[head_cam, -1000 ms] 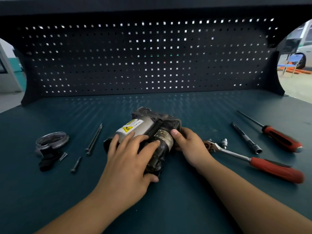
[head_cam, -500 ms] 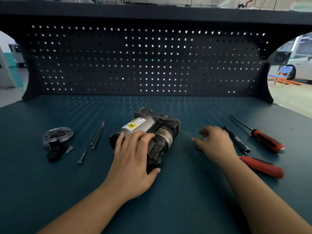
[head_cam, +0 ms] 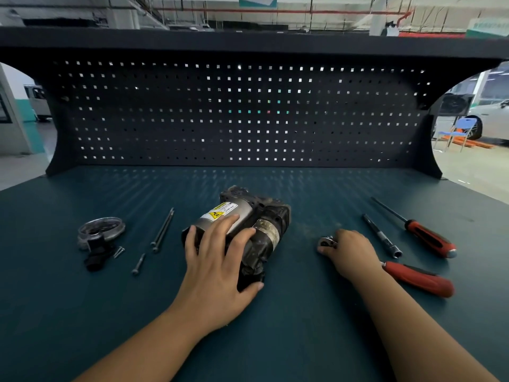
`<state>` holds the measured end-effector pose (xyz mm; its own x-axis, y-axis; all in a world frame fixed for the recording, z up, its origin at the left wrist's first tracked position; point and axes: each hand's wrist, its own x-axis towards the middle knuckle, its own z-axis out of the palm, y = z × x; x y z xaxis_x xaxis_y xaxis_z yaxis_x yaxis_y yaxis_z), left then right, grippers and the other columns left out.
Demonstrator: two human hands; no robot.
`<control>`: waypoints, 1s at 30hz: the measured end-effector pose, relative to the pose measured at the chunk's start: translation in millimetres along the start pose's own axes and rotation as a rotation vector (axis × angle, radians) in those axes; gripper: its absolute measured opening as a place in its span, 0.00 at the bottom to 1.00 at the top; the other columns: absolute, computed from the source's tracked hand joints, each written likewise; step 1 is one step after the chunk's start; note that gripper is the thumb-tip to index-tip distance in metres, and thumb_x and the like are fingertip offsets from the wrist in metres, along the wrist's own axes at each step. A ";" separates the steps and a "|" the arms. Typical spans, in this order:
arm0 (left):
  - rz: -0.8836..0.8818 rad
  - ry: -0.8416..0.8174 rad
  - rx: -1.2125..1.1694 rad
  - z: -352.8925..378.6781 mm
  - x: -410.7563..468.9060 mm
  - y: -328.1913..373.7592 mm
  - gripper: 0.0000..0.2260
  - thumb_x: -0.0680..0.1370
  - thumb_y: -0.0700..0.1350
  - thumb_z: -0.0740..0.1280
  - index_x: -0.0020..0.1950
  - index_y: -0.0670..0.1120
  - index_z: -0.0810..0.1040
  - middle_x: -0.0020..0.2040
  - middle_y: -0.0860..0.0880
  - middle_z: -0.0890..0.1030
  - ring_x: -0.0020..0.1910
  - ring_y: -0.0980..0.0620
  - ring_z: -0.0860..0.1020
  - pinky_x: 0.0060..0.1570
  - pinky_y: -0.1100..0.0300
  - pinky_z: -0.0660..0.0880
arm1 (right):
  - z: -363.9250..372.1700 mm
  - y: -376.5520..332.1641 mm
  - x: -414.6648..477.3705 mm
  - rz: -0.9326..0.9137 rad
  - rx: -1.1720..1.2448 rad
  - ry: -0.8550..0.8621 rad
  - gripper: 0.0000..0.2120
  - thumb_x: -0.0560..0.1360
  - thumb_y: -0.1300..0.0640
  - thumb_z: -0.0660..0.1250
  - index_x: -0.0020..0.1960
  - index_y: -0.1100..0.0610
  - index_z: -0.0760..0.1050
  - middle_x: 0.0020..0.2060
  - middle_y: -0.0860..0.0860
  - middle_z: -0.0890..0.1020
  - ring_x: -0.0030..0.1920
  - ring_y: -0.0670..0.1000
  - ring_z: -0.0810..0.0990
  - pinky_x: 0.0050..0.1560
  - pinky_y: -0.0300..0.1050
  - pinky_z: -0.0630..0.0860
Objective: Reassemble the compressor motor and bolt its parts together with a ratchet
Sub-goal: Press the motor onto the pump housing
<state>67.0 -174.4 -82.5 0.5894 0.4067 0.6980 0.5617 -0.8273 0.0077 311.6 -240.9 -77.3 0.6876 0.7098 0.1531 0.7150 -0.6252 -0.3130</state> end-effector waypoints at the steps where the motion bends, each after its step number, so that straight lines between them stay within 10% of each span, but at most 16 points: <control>1: -0.003 -0.001 -0.002 0.1 -0.1 -0.1 0.41 0.59 0.59 0.78 0.66 0.48 0.64 0.67 0.42 0.69 0.67 0.47 0.63 0.65 0.35 0.54 | -0.1 0.1 0.2 -0.002 0.005 0.004 0.17 0.75 0.45 0.67 0.40 0.57 0.66 0.49 0.56 0.77 0.51 0.57 0.74 0.43 0.45 0.66; 12: 0.088 0.062 0.028 5.7 -2.3 1.5 0.35 0.60 0.58 0.78 0.61 0.47 0.69 0.55 0.47 0.77 0.54 0.47 0.75 0.66 0.44 0.61 | -1.8 -5.6 -4.5 -0.042 -0.083 0.202 0.19 0.73 0.39 0.66 0.52 0.55 0.73 0.55 0.52 0.76 0.58 0.57 0.70 0.52 0.48 0.65; 15: 0.131 0.067 0.014 6.4 -0.5 -1.4 0.35 0.59 0.57 0.79 0.59 0.47 0.68 0.54 0.46 0.76 0.55 0.47 0.72 0.62 0.45 0.66 | 1.2 -24.5 -10.0 -0.210 0.482 0.359 0.20 0.74 0.44 0.67 0.59 0.56 0.74 0.53 0.50 0.78 0.58 0.52 0.73 0.55 0.43 0.66; 20: 0.169 0.039 -0.024 5.1 2.3 -5.1 0.35 0.58 0.53 0.81 0.58 0.47 0.68 0.56 0.45 0.75 0.56 0.49 0.68 0.59 0.54 0.71 | 10.5 -59.4 -7.6 -0.233 1.033 -0.162 0.39 0.68 0.42 0.69 0.74 0.55 0.60 0.67 0.49 0.71 0.65 0.47 0.71 0.66 0.49 0.70; 26: 0.205 0.021 -0.030 3.2 3.9 -5.9 0.33 0.59 0.51 0.81 0.57 0.45 0.69 0.57 0.43 0.75 0.56 0.48 0.68 0.54 0.55 0.74 | 19.8 -54.7 11.7 -0.283 1.062 -0.212 0.15 0.72 0.53 0.72 0.57 0.50 0.75 0.57 0.48 0.80 0.48 0.36 0.81 0.45 0.28 0.74; 30: 0.238 0.011 -0.007 0.5 5.7 -5.0 0.32 0.60 0.51 0.80 0.56 0.46 0.68 0.56 0.43 0.76 0.56 0.48 0.68 0.54 0.56 0.75 | 31.6 -52.2 11.6 -0.296 1.115 -0.142 0.08 0.73 0.53 0.69 0.51 0.46 0.75 0.49 0.44 0.83 0.49 0.39 0.81 0.46 0.32 0.75</control>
<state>67.8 -167.7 -78.9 0.6982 0.1961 0.6886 0.4038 -0.9020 -0.1526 278.2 -189.8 -88.8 0.4414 0.8544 0.2741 0.2893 0.1536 -0.9448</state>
